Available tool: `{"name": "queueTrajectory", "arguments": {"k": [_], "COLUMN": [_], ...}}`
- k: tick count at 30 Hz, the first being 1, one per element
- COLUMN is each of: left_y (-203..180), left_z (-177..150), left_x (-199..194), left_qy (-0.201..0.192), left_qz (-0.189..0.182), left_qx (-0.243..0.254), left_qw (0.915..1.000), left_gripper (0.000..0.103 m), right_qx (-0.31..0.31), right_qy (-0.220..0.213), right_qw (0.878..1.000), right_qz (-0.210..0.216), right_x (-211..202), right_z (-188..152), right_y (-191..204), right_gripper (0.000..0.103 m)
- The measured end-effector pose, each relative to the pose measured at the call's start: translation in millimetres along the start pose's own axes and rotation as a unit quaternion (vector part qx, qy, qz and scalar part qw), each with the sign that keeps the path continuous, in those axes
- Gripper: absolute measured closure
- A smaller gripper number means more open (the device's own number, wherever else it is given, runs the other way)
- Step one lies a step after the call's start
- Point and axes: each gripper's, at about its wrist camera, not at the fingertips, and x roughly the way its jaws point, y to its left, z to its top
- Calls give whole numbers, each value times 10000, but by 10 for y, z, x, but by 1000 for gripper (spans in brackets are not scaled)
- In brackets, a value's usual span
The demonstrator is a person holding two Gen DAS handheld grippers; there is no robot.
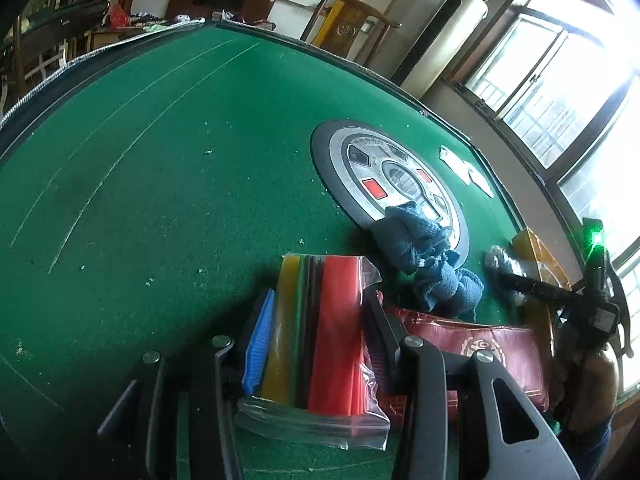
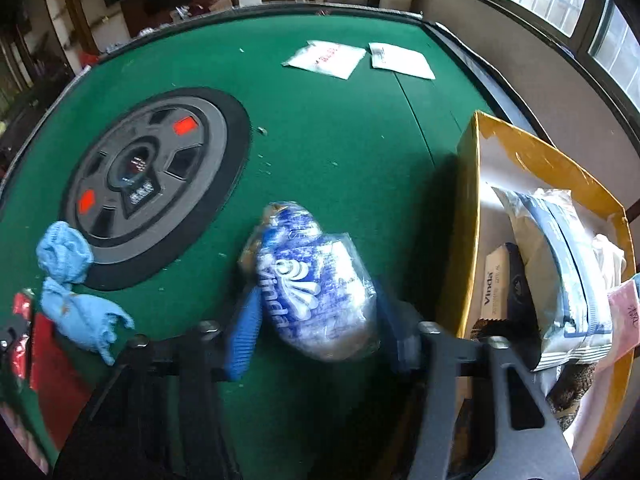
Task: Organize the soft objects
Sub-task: 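Grasp the striped zip bag with the left gripper while the right gripper grasps the blue-white wrapped ball, then carry the zip bag with the left gripper while the right gripper carries the wrapped ball over the tray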
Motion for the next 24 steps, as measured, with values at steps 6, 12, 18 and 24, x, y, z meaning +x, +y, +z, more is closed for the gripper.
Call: {"name": "queueTrajectory", "arguments": {"k": [6,12,18,24], "left_y": [-72,-43,-9,-90], "left_z": [-21,-30,-19,-40], "left_x": [7,-7,-116,-196], "left_qy": [-12,-32,-259,-450], "left_qz": [196,114,-186,-353], "left_qx": [223,172,62,221], "left_qw": [9996,9998,9995,9981], "left_gripper": [59,60,60,60], "right_qx": [60,331,439,546], "right_qy": [-690,-1227,-1397,-1443], "right_qw": [9920,9750,9713,9704], "right_qz": [1057,1825,1874,1856], "right_x": [-314,-578,-668,-693], "right_z": [-113,-199,-259,-255], "right_y": [-62,-226,-166,-174], "right_gripper": [53,53,53,53]}}
